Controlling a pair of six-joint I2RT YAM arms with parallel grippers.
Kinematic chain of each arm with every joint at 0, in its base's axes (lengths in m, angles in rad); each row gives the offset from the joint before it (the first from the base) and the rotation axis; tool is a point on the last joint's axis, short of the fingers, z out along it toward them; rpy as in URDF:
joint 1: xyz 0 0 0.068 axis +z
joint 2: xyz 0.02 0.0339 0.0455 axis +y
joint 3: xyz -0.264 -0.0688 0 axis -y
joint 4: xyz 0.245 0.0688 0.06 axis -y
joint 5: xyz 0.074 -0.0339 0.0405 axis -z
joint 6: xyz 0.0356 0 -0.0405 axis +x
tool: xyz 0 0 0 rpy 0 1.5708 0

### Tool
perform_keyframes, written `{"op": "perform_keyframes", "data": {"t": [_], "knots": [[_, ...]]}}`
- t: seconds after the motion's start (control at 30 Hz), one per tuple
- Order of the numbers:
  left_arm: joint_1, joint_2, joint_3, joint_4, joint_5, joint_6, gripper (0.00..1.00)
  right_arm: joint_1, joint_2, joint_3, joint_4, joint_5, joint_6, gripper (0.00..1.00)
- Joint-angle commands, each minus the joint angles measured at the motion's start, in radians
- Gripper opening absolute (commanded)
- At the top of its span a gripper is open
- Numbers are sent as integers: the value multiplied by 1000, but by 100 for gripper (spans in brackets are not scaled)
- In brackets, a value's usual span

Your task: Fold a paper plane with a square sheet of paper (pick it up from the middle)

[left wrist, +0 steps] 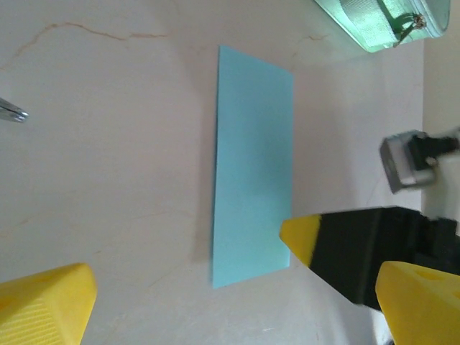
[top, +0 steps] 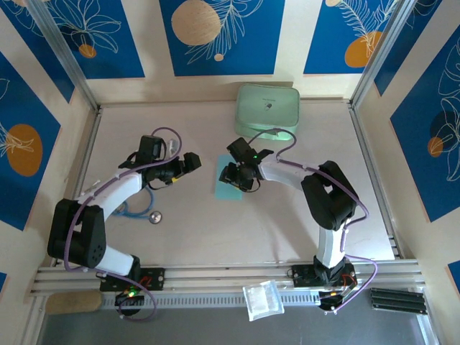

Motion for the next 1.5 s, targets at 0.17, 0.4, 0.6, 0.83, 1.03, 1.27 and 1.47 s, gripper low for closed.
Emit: {"op": "perform_keyframes", "data": {"t": [0.17,0.4,0.6,0.83,1.03,1.27,1.47], "knots": [[-95,53,-1,75,11,-83,100,-20,69,-47,13,-43,-29,51],[-150,121,29,25,-14,-110,98,-52,0,-208,156,-116,-263,50],[-194,167,39,41,-35,-138,98,-68,-50,-159,167,-180,-333,50],[-221,188,9,77,-67,-228,91,-107,-51,-170,256,-167,-154,49],[-233,217,-4,120,-46,-285,82,-144,-7,-140,255,-216,-156,45],[-241,254,-4,155,-28,-328,64,-147,28,-114,248,-234,-182,40],[-244,277,-3,149,-32,-335,53,-150,66,-121,216,-210,-188,35]]}}
